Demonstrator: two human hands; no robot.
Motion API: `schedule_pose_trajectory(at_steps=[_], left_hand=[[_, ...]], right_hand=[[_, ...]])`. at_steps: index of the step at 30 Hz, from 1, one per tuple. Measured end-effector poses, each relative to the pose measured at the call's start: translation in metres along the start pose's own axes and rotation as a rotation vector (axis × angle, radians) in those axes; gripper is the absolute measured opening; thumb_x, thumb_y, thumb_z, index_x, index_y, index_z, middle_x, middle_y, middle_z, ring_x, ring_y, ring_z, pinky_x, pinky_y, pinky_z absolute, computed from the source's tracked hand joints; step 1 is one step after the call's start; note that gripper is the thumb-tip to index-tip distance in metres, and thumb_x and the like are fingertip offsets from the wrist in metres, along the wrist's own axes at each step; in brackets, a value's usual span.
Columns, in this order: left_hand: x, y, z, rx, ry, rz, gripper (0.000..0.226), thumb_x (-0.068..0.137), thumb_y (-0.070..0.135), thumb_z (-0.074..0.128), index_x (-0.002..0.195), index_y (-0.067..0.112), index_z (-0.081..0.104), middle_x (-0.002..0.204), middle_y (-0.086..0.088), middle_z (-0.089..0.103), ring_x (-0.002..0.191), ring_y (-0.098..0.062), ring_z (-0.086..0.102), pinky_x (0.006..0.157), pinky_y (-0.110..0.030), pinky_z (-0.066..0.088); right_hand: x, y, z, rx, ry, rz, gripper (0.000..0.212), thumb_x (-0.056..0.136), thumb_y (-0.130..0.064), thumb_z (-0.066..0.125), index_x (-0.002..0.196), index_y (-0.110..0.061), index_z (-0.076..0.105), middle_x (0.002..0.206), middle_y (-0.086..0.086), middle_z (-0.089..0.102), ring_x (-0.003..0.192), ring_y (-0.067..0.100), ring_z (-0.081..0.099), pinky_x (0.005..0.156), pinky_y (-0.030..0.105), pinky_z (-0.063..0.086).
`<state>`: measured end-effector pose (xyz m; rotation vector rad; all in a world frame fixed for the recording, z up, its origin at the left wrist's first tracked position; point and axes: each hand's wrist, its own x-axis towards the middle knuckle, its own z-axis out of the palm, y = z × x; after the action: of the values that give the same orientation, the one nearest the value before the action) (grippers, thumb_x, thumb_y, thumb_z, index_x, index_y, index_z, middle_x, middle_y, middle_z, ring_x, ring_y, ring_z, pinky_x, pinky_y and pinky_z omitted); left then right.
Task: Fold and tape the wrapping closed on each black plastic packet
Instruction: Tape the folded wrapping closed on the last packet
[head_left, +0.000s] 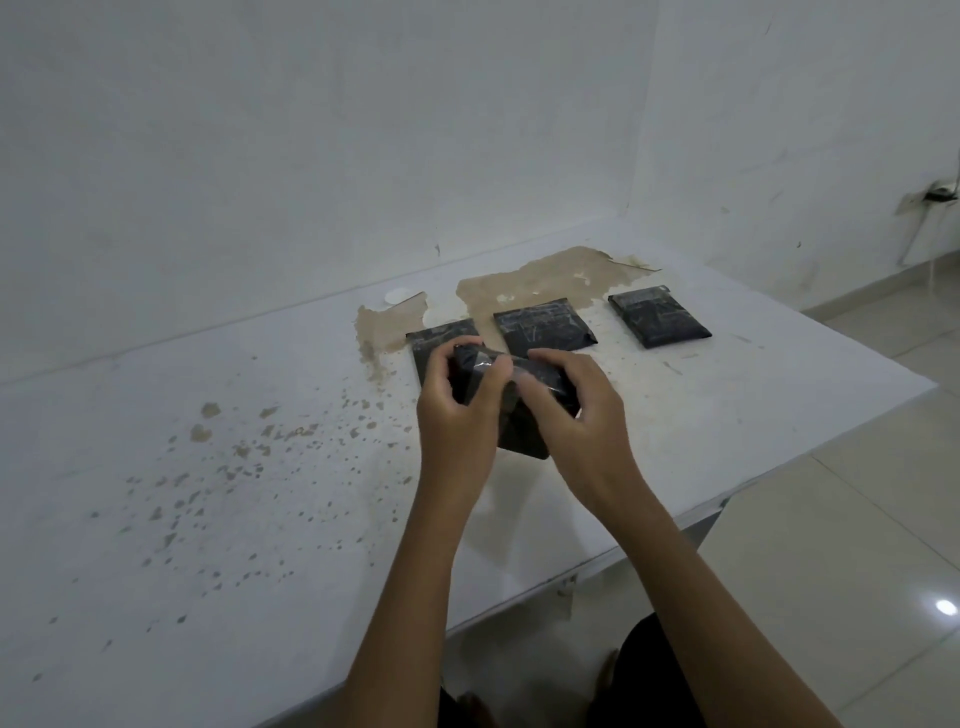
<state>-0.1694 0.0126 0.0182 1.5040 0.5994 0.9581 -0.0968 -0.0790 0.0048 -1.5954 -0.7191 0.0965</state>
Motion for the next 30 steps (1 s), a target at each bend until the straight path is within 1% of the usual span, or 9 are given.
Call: schedule_pose_trajectory(at_steps=[6, 12, 14, 17, 20, 23, 25, 28, 30], left_hand=[[-0.008, -0.002, 0.015, -0.187, -0.01, -0.118, 0.016, 0.102, 0.015, 0.057, 0.104, 0.031, 0.057, 0.098, -0.001, 0.067, 0.089, -0.014, 0.07, 0.074, -0.029, 0.059], [-0.005, -0.001, 0.017, -0.186, 0.045, -0.115, 0.016, 0.105, 0.017, 0.05, 0.105, 0.029, 0.059, 0.097, 0.001, 0.067, 0.081, -0.005, 0.068, 0.066, -0.018, 0.054], [-0.003, -0.003, 0.017, -0.15, 0.059, -0.101, 0.017, 0.107, 0.021, 0.047, 0.104, 0.031, 0.061, 0.099, 0.0, 0.066, 0.088, -0.01, 0.067, 0.07, -0.023, 0.054], [0.0, -0.001, 0.018, -0.077, 0.057, -0.14, 0.037, 0.111, 0.043, 0.03, 0.108, 0.035, 0.066, 0.107, 0.001, 0.069, 0.098, -0.017, 0.068, 0.083, -0.031, 0.057], [0.005, 0.005, 0.01, 0.028, -0.029, -0.126, 0.061, 0.106, 0.059, 0.012, 0.125, 0.03, 0.062, 0.111, 0.01, 0.067, 0.106, -0.004, 0.066, 0.082, -0.017, 0.053], [0.003, 0.002, -0.002, 0.109, 0.017, -0.044, 0.046, 0.104, 0.055, 0.041, 0.143, 0.03, 0.047, 0.127, 0.021, 0.054, 0.113, 0.014, 0.052, 0.09, -0.013, 0.041], [-0.002, -0.008, -0.007, 0.081, 0.017, -0.175, 0.063, 0.095, 0.05, 0.064, 0.15, 0.03, 0.039, 0.141, 0.013, 0.048, 0.126, -0.003, 0.051, 0.092, -0.021, 0.045], [0.0, -0.029, -0.015, -0.016, 0.079, -0.388, 0.073, 0.082, 0.047, 0.082, 0.142, 0.024, 0.047, 0.137, 0.001, 0.059, 0.115, -0.018, 0.065, 0.09, -0.036, 0.06], [0.01, -0.039, -0.023, 0.008, 0.092, -0.436, 0.086, 0.076, 0.047, 0.087, 0.143, 0.017, 0.043, 0.132, -0.001, 0.061, 0.113, -0.02, 0.066, 0.093, -0.036, 0.059]], right_hand=[[-0.001, -0.011, 0.012, 0.133, 0.145, 0.054, 0.021, 0.093, -0.024, 0.068, 0.113, -0.024, 0.064, 0.109, -0.005, 0.061, 0.097, 0.002, 0.06, 0.078, 0.012, 0.049], [0.002, -0.012, 0.018, 0.158, 0.127, 0.082, 0.022, 0.097, -0.013, 0.057, 0.118, -0.02, 0.063, 0.112, -0.003, 0.056, 0.096, 0.003, 0.059, 0.077, 0.016, 0.053], [0.001, -0.012, 0.018, 0.167, 0.14, 0.085, 0.022, 0.099, -0.01, 0.053, 0.114, -0.02, 0.064, 0.111, -0.001, 0.057, 0.096, 0.001, 0.058, 0.075, 0.013, 0.051], [-0.002, -0.012, 0.015, 0.19, 0.126, 0.128, 0.023, 0.101, -0.012, 0.05, 0.105, -0.029, 0.065, 0.112, -0.002, 0.056, 0.096, -0.004, 0.056, 0.072, 0.01, 0.05], [0.0, -0.013, 0.01, 0.33, 0.181, 0.378, 0.022, 0.103, -0.022, 0.048, 0.105, -0.033, 0.066, 0.117, -0.002, 0.058, 0.106, 0.011, 0.058, 0.081, 0.027, 0.057], [0.005, -0.018, 0.004, 0.579, 0.202, 0.629, 0.028, 0.105, -0.022, 0.041, 0.113, -0.022, 0.068, 0.113, 0.007, 0.068, 0.104, 0.024, 0.064, 0.079, 0.043, 0.062], [0.008, -0.019, 0.003, 0.627, 0.133, 0.716, 0.033, 0.108, -0.024, 0.035, 0.116, -0.015, 0.066, 0.111, 0.011, 0.07, 0.102, 0.028, 0.066, 0.074, 0.045, 0.062], [0.007, -0.013, 0.002, 0.373, 0.029, 0.734, 0.039, 0.11, -0.038, 0.027, 0.115, -0.015, 0.059, 0.106, 0.006, 0.064, 0.101, 0.021, 0.061, 0.081, 0.038, 0.052], [0.007, 0.005, -0.001, 0.007, 0.039, 0.515, 0.031, 0.108, -0.037, 0.034, 0.118, -0.019, 0.059, 0.11, 0.003, 0.062, 0.109, 0.021, 0.057, 0.092, 0.034, 0.046]])
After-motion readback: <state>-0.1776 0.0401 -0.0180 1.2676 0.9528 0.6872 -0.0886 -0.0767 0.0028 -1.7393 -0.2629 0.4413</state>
